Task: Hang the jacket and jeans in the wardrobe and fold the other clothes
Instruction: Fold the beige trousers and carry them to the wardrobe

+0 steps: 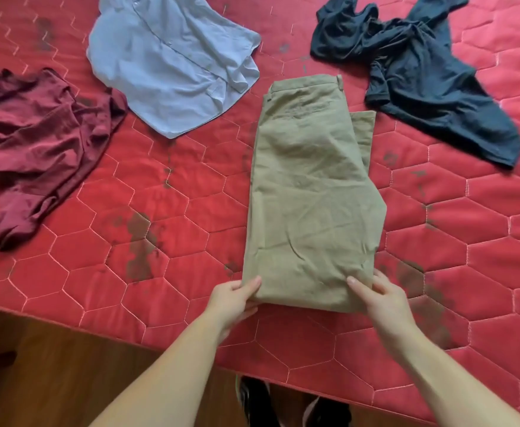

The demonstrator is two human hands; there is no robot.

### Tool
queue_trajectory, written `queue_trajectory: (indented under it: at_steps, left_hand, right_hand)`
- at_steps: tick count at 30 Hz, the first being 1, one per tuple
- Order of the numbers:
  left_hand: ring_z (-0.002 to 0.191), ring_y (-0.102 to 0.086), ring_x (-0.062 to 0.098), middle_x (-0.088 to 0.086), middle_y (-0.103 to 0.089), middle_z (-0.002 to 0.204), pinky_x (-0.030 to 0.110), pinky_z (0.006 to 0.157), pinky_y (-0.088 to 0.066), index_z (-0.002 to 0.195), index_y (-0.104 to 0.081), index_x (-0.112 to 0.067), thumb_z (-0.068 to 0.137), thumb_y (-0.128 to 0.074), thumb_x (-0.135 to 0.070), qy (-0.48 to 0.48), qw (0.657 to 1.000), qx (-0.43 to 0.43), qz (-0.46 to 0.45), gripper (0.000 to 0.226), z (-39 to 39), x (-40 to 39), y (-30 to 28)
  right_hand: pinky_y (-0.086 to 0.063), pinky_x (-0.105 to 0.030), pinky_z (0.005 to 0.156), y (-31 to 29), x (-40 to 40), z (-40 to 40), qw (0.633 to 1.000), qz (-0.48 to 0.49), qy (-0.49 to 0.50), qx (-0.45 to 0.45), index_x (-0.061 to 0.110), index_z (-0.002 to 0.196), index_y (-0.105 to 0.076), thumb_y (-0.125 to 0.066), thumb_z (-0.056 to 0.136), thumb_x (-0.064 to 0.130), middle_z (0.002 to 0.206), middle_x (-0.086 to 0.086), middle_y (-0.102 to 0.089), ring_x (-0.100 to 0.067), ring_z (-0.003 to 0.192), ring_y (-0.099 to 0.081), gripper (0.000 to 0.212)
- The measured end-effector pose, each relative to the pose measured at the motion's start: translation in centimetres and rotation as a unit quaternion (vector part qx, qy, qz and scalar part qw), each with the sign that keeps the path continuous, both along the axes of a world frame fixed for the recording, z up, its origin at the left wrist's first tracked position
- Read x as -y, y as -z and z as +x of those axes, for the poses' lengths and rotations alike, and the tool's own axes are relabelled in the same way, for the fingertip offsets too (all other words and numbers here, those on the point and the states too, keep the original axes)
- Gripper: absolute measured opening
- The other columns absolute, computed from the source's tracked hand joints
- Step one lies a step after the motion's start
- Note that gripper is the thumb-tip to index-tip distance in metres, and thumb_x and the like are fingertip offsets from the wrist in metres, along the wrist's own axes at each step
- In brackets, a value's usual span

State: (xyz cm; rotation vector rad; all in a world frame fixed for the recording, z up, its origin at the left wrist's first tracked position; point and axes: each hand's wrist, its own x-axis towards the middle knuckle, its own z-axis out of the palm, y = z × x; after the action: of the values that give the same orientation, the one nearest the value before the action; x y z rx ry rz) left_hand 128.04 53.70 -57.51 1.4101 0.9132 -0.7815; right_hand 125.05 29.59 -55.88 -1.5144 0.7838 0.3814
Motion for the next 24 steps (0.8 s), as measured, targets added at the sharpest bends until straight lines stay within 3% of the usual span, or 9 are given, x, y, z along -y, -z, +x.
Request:
queue_trajectory:
  at_steps: [2, 5, 7, 9, 13, 16, 18, 20, 24]
  left_hand:
    - [0.083, -0.071, 0.014, 0.006, -0.076, 0.091, 0.024, 0.073, -0.055, 0.101, -0.070, -0.002, 0.091, -0.068, -0.018, 0.006, 1.000, -0.018, -0.020, 0.019, -1.8, -0.1, 0.7]
    - [0.094, -0.072, 0.016, 0.009, -0.076, 0.098, 0.025, 0.077, -0.055, 0.102, -0.070, 0.000, 0.089, -0.069, -0.016, -0.010, 0.998, -0.032, -0.049, 0.021, -4.7, -0.4, 2.3]
    - [0.098, -0.071, 0.018, 0.010, -0.076, 0.100, 0.024, 0.078, -0.054, 0.100, -0.072, -0.001, 0.088, -0.071, -0.014, -0.017, 0.999, -0.033, -0.035, 0.018, -6.5, -0.6, 3.3]
    - [0.096, -0.071, 0.017, 0.009, -0.076, 0.099, 0.026, 0.077, -0.056, 0.094, -0.074, -0.005, 0.086, -0.073, -0.018, 0.040, 0.999, -0.017, 0.006, 0.014, -7.8, -1.1, 3.9]
    - [0.079, -0.070, 0.013, -0.001, -0.076, 0.087, 0.028, 0.071, -0.053, 0.091, -0.074, -0.018, 0.087, -0.070, -0.040, 0.145, 0.988, 0.014, 0.060, 0.022, -7.9, -1.7, 3.8]
    - [0.067, -0.064, 0.010, -0.006, -0.069, 0.073, 0.026, 0.062, -0.045, 0.086, -0.075, -0.018, 0.087, -0.068, -0.044, 0.195, 0.975, 0.039, 0.102, 0.027, -7.9, -2.0, 4.0]
    - [0.067, -0.062, 0.011, -0.008, -0.069, 0.069, 0.028, 0.063, -0.046, 0.083, -0.077, -0.019, 0.086, -0.068, -0.047, 0.262, 0.952, 0.054, 0.146, 0.030, -7.7, -2.4, 4.0]
    - [0.080, -0.065, 0.013, -0.006, -0.073, 0.085, 0.030, 0.074, -0.048, 0.091, -0.076, -0.020, 0.085, -0.068, -0.050, 0.304, 0.935, 0.065, 0.171, 0.032, -7.2, -2.8, 3.8]
    - [0.096, -0.054, 0.011, -0.010, -0.056, 0.102, 0.025, 0.083, -0.041, 0.119, -0.057, -0.020, 0.088, -0.067, -0.040, 0.273, 0.940, 0.112, 0.172, 0.038, -3.3, -2.3, 1.4]
  right_hand:
    - [-0.038, -0.017, 0.099, -1.6, -0.1, -2.0, 0.991, -0.082, -0.060, 0.083, 0.020, 0.086, -0.078, -0.070, 0.086, 0.007, 0.139, 0.013, -0.046, 0.004, 0.125, -0.046, 0.016]
    - [-0.037, -0.001, 0.088, -1.3, -0.6, -5.0, 0.992, -0.062, -0.059, 0.096, 0.014, 0.079, -0.080, -0.072, 0.082, -0.002, 0.134, 0.021, -0.045, 0.020, 0.119, -0.042, 0.018]
    - [-0.042, -0.015, 0.094, 0.8, -1.1, -7.3, 0.996, -0.072, -0.032, 0.034, 0.031, 0.063, -0.078, -0.073, 0.080, 0.001, 0.134, 0.014, -0.051, 0.001, 0.122, -0.050, 0.036]
    - [-0.042, -0.033, 0.098, 2.8, -1.1, -9.3, 0.993, -0.102, -0.040, -0.042, 0.031, 0.052, -0.073, -0.072, 0.081, 0.008, 0.132, 0.006, -0.056, -0.013, 0.119, -0.052, 0.037]
    - [-0.049, -0.028, 0.069, 4.3, -0.2, -8.5, 0.992, -0.076, -0.043, -0.089, 0.018, 0.075, -0.074, -0.072, 0.085, 0.021, 0.094, 0.003, -0.074, -0.015, 0.084, -0.067, 0.010]
    - [-0.043, -0.023, 0.055, 4.8, -0.1, -8.5, 0.991, -0.088, -0.032, -0.096, 0.017, 0.085, -0.074, -0.068, 0.089, 0.036, 0.078, 0.005, -0.073, -0.011, 0.066, -0.065, 0.020]
    - [-0.048, -0.027, 0.061, 5.0, -0.1, -8.7, 0.985, -0.110, -0.058, -0.121, 0.012, 0.086, -0.075, -0.068, 0.089, 0.032, 0.081, 0.001, -0.074, -0.015, 0.069, -0.065, 0.022]
    - [-0.054, -0.035, 0.079, 5.0, 0.3, -8.7, 0.980, -0.101, -0.083, -0.148, 0.015, 0.093, -0.074, -0.070, 0.087, 0.031, 0.089, 0.002, -0.075, -0.016, 0.083, -0.068, 0.017]
    - [-0.048, -0.038, 0.088, 2.8, 0.9, -5.8, 0.976, -0.178, -0.080, -0.100, 0.020, 0.112, -0.058, -0.070, 0.083, 0.048, 0.106, 0.005, -0.063, -0.016, 0.100, -0.059, 0.042]
